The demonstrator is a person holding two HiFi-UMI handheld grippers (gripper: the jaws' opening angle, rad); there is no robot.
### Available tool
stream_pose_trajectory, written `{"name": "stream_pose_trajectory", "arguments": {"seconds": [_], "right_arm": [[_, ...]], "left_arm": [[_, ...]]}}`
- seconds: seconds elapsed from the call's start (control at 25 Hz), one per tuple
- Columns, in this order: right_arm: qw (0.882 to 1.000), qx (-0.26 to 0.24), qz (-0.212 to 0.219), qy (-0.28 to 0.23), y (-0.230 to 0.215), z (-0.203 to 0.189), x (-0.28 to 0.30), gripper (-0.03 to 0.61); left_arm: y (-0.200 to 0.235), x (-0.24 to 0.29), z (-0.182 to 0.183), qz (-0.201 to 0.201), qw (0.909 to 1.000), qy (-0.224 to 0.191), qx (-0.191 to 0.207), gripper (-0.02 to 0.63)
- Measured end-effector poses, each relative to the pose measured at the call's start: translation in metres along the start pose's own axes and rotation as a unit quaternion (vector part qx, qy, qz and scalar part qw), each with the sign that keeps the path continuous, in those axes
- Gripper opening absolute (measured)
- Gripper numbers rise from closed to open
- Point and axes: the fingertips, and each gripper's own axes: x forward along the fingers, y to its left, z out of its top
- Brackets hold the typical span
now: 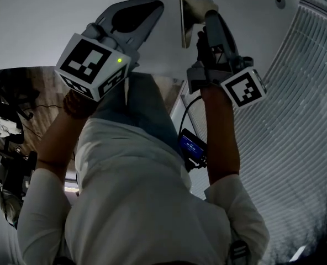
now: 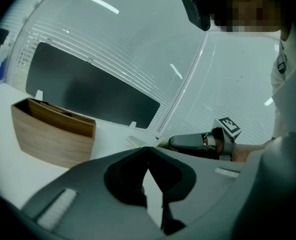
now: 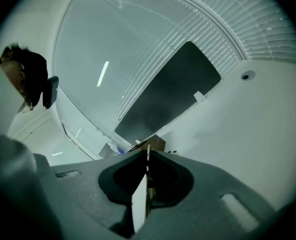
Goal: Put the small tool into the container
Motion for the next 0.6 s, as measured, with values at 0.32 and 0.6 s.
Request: {"name": "stream_pose_trajectory", "arguments": {"seconds": [0.32, 0.6], "right_arm": [[0.997, -0.052, 0.048, 0.011, 0.051, 0.014, 0.016, 0.015], [0.992, -0.091, 0.087, 0.028, 0.099, 0.019, 0.028, 0.015]], "left_arm": [[0.017, -0.025, 0.015, 0.02, 0.9996, -0.021, -0.006, 0.003], [0.026, -0.053, 0.045, 0.035, 0.998, -0.051, -0.004, 0.003]]}}
